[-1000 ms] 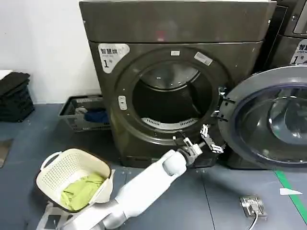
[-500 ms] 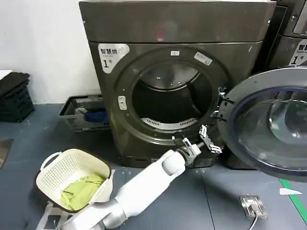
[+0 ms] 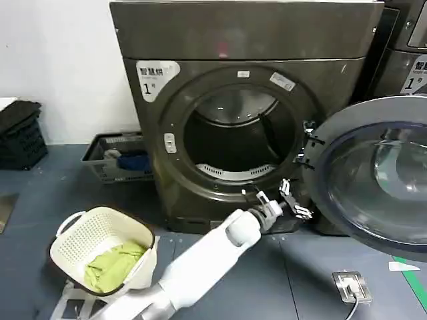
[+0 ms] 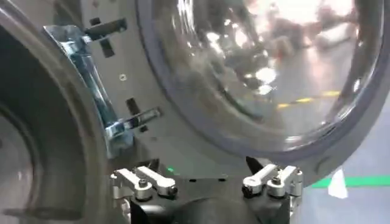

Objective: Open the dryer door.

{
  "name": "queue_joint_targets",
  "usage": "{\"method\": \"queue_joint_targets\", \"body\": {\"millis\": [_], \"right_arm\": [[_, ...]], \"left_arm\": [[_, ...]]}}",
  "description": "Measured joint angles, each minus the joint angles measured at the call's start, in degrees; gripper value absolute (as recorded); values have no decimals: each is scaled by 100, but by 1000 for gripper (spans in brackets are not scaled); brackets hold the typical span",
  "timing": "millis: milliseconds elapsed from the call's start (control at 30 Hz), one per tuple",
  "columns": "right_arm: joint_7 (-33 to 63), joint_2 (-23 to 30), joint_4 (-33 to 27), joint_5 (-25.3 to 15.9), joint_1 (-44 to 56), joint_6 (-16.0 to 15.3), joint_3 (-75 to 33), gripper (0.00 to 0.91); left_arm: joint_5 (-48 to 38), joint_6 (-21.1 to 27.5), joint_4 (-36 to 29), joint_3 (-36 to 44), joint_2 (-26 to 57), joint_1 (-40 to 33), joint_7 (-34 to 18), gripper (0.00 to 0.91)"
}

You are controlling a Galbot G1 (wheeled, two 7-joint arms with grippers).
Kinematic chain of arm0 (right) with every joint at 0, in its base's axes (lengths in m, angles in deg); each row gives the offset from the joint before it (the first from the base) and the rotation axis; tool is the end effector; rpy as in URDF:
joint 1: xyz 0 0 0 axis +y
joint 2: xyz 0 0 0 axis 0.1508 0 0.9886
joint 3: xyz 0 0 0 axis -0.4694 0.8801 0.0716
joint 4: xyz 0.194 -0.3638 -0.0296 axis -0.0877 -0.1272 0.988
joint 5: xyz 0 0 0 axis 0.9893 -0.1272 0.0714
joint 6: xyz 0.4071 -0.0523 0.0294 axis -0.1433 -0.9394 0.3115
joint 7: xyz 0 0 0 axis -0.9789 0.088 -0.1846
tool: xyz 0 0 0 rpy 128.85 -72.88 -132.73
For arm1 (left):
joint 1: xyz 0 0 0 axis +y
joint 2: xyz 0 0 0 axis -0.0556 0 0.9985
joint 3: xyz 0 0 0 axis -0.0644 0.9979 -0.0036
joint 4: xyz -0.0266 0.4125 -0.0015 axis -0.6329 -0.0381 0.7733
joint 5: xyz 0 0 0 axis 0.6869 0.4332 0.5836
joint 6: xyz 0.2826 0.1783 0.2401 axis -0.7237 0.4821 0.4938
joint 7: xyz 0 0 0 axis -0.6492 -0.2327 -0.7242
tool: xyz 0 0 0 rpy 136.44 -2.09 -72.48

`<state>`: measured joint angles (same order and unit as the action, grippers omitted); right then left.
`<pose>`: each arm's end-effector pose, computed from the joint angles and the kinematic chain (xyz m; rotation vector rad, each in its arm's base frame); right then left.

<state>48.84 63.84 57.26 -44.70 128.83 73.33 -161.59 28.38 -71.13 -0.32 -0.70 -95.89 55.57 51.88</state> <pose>-0.1866 -0.3698 -0.1969 -2.1121 -1.9211 0.6692 0.5214 -0.3259 -0.3027 1.4513 2.6112 0.5502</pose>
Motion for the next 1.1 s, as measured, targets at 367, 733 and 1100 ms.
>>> {"method": "queue_joint_targets", "body": {"millis": [367, 733, 1100], "right_arm": [[-190, 1, 238, 294, -58, -194, 123, 907], [-252, 1, 375, 517, -175, -318, 348, 907], [-334, 0, 362, 641, -289, -379, 518, 907]], "left_arm": [[-676, 970, -1789, -382, 481, 559, -156, 907], [-1371, 1323, -3584, -1151, 2297, 1350, -306, 907], [-1624, 1152, -4739, -2625, 3550, 2534, -410, 907]]}}
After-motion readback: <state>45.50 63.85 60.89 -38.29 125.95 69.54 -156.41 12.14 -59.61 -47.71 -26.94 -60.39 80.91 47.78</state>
